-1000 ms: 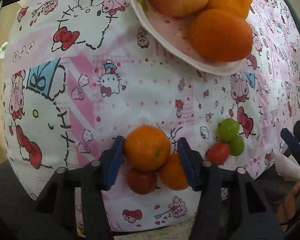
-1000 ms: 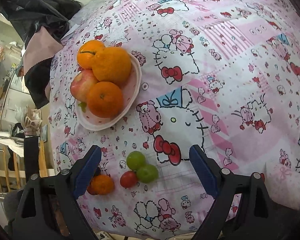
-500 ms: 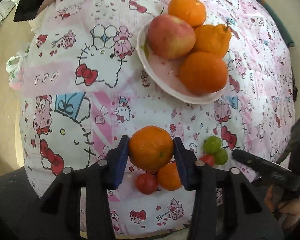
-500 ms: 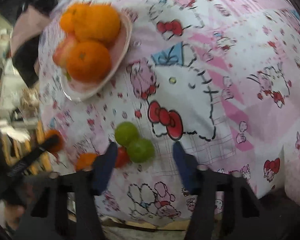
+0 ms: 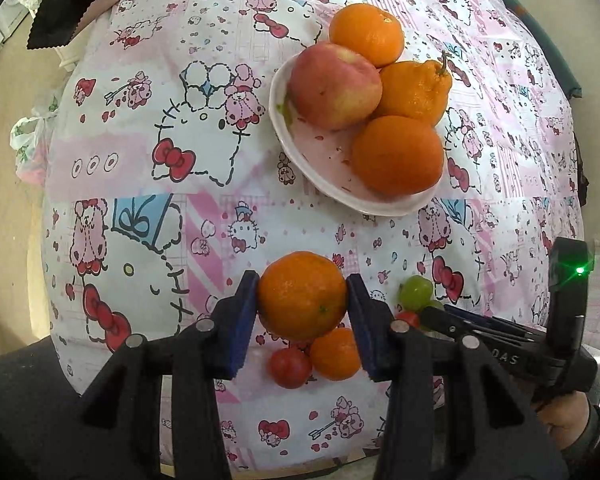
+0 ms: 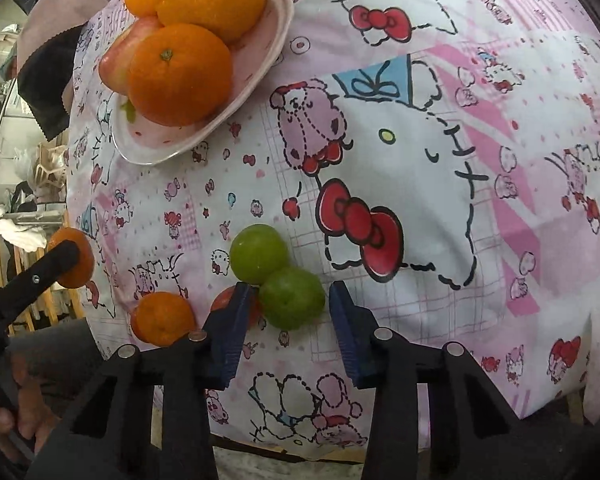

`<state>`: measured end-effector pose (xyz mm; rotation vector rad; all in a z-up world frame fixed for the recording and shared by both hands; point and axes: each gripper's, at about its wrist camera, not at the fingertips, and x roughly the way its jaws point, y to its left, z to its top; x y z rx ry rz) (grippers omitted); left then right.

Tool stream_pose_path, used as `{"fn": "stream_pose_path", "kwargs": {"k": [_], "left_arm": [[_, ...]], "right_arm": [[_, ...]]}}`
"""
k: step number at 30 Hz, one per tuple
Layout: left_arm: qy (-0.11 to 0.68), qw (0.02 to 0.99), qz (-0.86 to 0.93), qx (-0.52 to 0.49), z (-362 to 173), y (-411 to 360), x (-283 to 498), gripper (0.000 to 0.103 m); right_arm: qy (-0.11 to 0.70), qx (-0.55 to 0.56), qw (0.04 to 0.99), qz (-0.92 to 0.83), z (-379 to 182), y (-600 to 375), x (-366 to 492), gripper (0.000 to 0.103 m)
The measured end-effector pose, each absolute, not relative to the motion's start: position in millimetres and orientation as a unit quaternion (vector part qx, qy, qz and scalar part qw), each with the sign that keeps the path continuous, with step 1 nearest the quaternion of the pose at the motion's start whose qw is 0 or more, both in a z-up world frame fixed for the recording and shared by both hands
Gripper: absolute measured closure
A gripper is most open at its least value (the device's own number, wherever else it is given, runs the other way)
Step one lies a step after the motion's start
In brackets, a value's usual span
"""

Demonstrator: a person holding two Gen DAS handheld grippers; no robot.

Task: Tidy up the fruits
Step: 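Grasp a green lime with the right gripper while the left lifts the tangerine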

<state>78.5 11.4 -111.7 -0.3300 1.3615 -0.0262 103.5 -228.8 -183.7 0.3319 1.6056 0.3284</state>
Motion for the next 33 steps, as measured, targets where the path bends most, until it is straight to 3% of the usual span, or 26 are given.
{"fn": "stream_pose_path", "kwargs": {"k": [5, 13, 27, 33], "left_arm": [[0.628, 0.762, -0.009, -0.157, -112.6, 13.4, 78.9, 0.063], [0.629, 0.76, 0.002, -0.162, -115.9, 20.4, 78.0, 0.063], [0.566, 0.802, -0.002, -0.192, -84.8, 35.7, 77.5, 0.063], [0.551, 0.812, -0.007, -0.193, -71.7, 38.3, 95.4, 0.063]], "right_arm": [[0.711, 0.158, 0.668, 0.155, -185.8, -230.9, 103.4, 0.067], [0.692, 0.164, 0.684, 0.162, -168.1, -239.8, 95.8, 0.068], [0.559, 0.23, 0.767, 0.217, -86.7, -253.5, 101.5, 0.068], [0.542, 0.242, 0.775, 0.216, -78.9, -254.9, 121.0, 0.068]]}}
